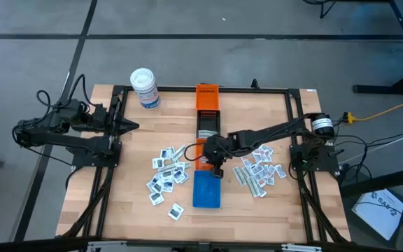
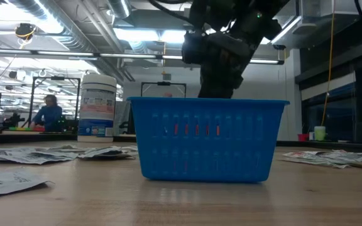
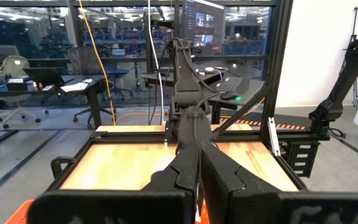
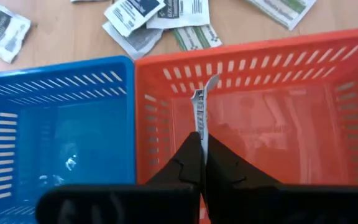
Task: Pick & Place First Aid Supplies
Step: Put the orange ointment pack into the bottom orange bin
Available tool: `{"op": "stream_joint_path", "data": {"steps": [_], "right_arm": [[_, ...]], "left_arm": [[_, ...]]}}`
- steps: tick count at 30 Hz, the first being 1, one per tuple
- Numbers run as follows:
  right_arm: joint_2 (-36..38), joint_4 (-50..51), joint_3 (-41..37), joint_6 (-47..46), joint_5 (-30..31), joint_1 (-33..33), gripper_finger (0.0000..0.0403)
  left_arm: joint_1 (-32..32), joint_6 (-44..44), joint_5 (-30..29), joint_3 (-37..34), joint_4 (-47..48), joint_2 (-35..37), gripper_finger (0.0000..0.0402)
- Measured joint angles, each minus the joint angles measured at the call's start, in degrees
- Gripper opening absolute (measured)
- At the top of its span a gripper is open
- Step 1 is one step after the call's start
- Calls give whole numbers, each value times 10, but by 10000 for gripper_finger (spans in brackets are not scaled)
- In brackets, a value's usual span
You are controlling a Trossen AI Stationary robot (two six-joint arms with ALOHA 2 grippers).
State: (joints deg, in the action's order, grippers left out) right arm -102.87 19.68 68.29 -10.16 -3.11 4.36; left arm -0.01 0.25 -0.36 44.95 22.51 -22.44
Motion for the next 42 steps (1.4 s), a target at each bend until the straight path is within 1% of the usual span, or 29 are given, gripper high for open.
{"op": "stream_joint_path", "data": {"steps": [6, 12, 17, 22, 28, 35, 39, 42], "right_arm": [[1, 0, 0, -7, 4, -5, 45], [2, 0, 0, -11, 5, -9, 100], [35, 10, 0, -3, 5, -11, 131], [83, 54, 0, -10, 5, -19, 135], [138, 139, 0, -67, 5, -21, 131], [175, 255, 0, -174, 5, -5, 130], [179, 303, 0, -237, 5, 13, 130], [180, 320, -4, -277, 5, 28, 130]], "left_arm": [[0, 0, 0, 0, 0, 0, 11], [0, 0, 0, 0, 0, 0, 11], [0, 0, 0, 0, 0, 0, 8], [0, 0, 0, 0, 0, 0, 13], [0, 0, 0, 0, 0, 0, 9], [0, 0, 0, 0, 0, 0, 11], [0, 0, 0, 0, 0, 0, 12], [0, 0, 0, 0, 0, 0, 10]]}}
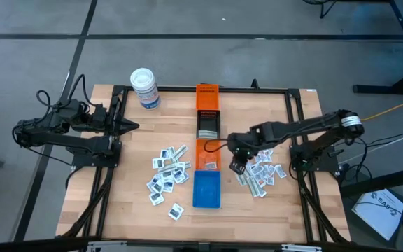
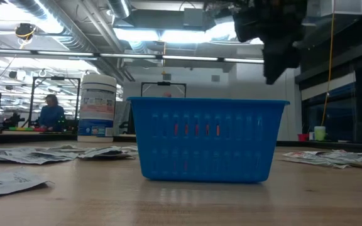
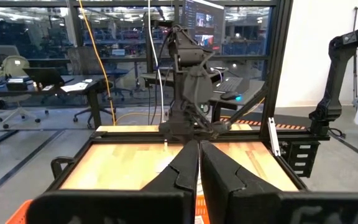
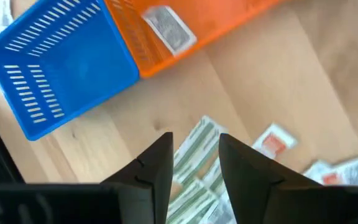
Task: Pick & Place First Aid Supplies
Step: Put the orange ointment pack into the bottom orange bin
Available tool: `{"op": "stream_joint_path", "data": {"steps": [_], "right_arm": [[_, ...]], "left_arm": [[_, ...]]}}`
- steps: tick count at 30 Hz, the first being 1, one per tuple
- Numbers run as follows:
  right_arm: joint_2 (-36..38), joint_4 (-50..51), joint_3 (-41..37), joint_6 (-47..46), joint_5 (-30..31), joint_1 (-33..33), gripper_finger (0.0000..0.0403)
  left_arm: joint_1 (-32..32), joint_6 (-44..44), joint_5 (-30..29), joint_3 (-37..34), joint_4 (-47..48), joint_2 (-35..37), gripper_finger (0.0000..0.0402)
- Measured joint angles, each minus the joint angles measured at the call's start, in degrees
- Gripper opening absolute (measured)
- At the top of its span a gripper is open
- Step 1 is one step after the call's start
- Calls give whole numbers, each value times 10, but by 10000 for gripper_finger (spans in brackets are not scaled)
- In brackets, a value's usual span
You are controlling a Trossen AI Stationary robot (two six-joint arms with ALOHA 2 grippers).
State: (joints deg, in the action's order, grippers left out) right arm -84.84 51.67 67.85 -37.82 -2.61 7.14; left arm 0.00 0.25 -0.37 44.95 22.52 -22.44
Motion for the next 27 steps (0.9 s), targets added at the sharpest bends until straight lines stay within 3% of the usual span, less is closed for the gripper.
{"op": "stream_joint_path", "data": {"steps": [9, 16, 27], "right_arm": [[17, -14, -96, -110, 14, 16, 130], [57, -24, -174, -181, 73, -12, 130], [60, -77, -266, -222, 81, -66, 130]], "left_arm": [[0, 0, 0, 0, 0, 0, 12], [0, 0, 0, 0, 0, 0, 9], [0, 0, 0, 0, 0, 0, 12]]}}
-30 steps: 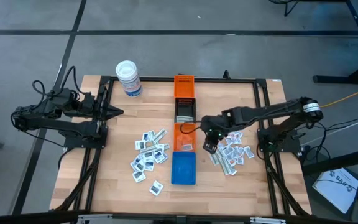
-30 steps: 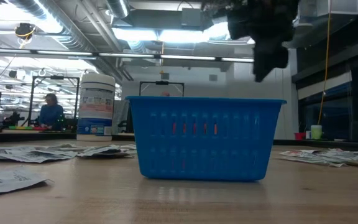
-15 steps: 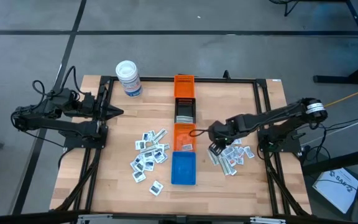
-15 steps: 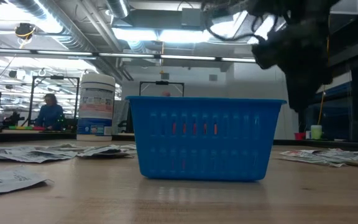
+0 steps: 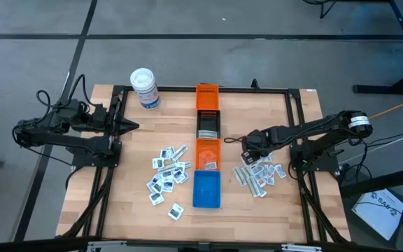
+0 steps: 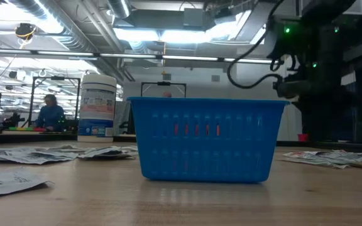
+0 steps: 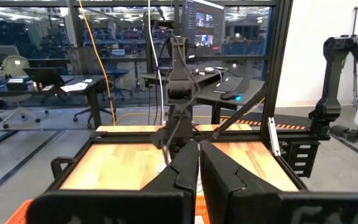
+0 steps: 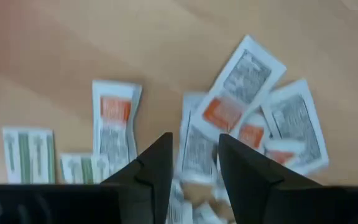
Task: Pick & Place First Aid Supplies
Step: Put the orange ointment pack into the bottom orange bin
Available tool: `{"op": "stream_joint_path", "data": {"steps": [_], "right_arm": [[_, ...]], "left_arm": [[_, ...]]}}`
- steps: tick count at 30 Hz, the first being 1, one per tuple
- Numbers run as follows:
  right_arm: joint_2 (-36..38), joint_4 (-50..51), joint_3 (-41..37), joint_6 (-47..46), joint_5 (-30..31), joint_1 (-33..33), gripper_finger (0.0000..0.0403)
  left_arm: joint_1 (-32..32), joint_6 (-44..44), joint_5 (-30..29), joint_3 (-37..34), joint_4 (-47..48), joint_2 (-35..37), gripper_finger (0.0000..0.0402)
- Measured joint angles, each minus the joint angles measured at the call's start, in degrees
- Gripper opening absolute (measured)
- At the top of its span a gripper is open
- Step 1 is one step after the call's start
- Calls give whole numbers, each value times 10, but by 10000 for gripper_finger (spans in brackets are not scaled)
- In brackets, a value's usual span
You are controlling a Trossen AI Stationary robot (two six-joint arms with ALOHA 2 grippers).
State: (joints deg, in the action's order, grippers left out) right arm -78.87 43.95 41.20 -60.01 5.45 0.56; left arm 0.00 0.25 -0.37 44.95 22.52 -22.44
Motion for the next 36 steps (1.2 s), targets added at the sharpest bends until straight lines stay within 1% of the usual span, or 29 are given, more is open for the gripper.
{"op": "stream_joint_path", "data": {"steps": [6, 14, 22, 26, 29, 31, 36], "right_arm": [[3, -16, -24, 0, 0, -35, 130], [35, -30, -48, -5, 0, -62, 130], [57, -119, -110, -17, -12, -85, 130], [58, -145, -126, -25, -32, -95, 130], [58, -162, -131, -25, -34, -95, 130], [57, -181, -130, -17, -35, -95, 130], [55, -228, -132, 40, -37, -95, 130]], "left_arm": [[0, 0, 0, 0, 0, 0, 8], [0, 0, 0, 0, 0, 0, 13], [0, 0, 0, 0, 0, 0, 8], [0, 0, 0, 0, 0, 0, 11], [0, 0, 0, 0, 0, 0, 13], [0, 0, 0, 0, 0, 0, 12], [0, 0, 0, 0, 0, 0, 8]]}}
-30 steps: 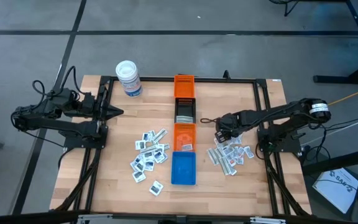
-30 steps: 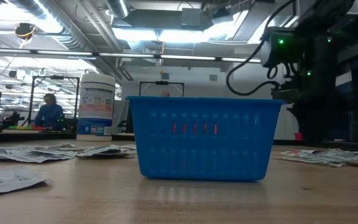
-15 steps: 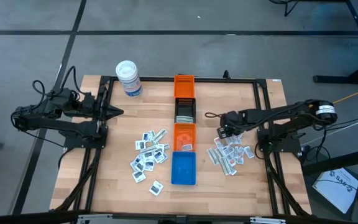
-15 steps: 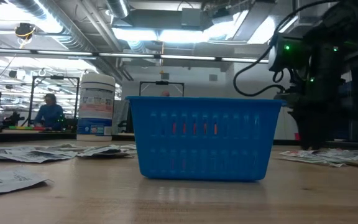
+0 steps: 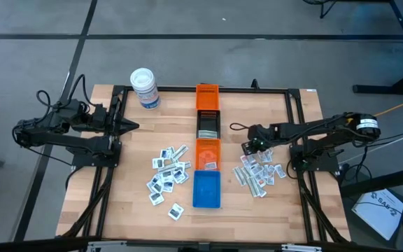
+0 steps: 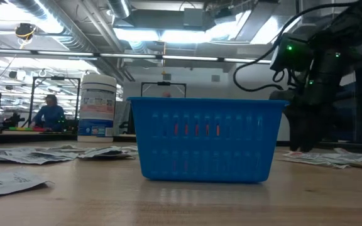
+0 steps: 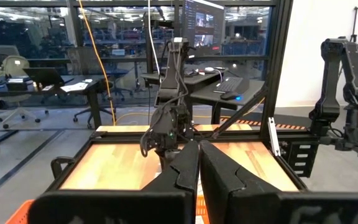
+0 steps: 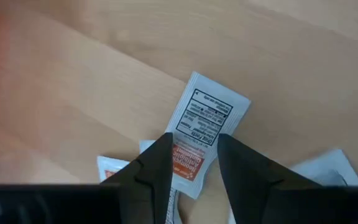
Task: Pick & Place First Aid Supplies
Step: Put the orange ointment pack into the bottom orange bin
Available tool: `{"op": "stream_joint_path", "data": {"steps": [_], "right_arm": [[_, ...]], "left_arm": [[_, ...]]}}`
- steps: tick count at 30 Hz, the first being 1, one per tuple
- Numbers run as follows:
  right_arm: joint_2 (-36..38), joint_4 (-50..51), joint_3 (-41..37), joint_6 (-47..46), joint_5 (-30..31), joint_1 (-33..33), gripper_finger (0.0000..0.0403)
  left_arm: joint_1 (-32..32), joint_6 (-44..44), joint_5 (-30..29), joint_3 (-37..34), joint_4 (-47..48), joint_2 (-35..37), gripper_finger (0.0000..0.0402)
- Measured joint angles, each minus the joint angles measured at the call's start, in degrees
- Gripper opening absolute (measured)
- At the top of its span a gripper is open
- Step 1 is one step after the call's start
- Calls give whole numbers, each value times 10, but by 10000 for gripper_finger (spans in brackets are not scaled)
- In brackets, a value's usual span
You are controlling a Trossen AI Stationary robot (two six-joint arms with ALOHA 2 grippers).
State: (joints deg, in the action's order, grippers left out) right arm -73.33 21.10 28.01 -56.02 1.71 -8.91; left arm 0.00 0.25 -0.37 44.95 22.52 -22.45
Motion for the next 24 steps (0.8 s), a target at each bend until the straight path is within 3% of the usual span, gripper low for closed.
{"op": "stream_joint_path", "data": {"steps": [11, 18, 24], "right_arm": [[-1, -7, 38, 72, 1, 0, 130], [-1, 87, 67, 47, 31, 0, 130], [-17, 90, 67, 24, 32, 12, 130]], "left_arm": [[0, 0, 0, 0, 0, 0, 11], [0, 0, 0, 0, 0, 0, 10], [0, 0, 0, 0, 0, 0, 12]]}}
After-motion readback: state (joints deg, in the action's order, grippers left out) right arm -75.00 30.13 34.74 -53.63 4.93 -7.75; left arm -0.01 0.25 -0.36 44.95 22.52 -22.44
